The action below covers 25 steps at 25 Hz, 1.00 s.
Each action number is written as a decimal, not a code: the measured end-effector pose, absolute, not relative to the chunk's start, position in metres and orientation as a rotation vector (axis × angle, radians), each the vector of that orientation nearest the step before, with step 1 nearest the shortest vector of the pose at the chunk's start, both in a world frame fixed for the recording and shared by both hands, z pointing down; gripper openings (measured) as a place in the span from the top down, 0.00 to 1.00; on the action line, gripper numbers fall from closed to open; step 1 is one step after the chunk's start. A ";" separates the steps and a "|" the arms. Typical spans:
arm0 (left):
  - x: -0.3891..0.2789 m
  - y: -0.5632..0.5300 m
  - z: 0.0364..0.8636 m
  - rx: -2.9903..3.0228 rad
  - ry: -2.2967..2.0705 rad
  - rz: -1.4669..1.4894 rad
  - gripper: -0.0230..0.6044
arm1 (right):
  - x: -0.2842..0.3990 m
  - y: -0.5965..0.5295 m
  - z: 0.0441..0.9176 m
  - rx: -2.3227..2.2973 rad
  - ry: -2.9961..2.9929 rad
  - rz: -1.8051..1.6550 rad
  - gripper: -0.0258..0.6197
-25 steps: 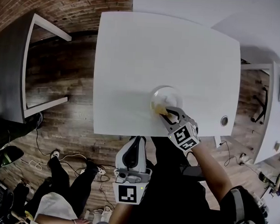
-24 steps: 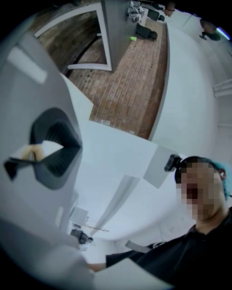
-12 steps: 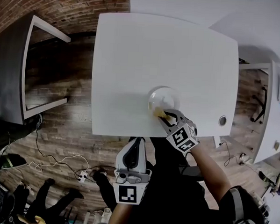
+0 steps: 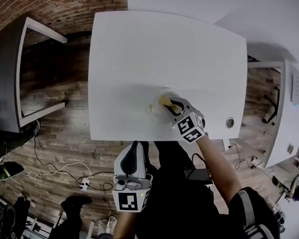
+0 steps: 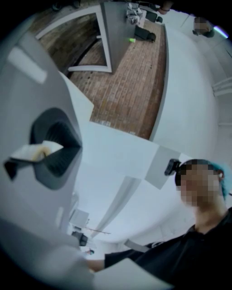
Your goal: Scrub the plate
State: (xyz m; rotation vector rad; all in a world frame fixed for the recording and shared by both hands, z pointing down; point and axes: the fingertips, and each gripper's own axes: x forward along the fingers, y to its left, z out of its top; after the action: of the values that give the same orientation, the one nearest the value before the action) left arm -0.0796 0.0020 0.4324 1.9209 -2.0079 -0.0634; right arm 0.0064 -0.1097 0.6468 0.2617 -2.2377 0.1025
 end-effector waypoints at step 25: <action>-0.066 0.006 0.427 1.964 -1.980 -0.084 0.96 | 0.018 -0.081 0.644 0.244 -2.208 0.065 0.84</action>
State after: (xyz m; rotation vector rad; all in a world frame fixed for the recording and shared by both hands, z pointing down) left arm -0.0665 0.0060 0.4274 1.9636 -1.9803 -0.0838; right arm 0.0178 -0.0811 0.6443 0.2440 -2.2077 0.0655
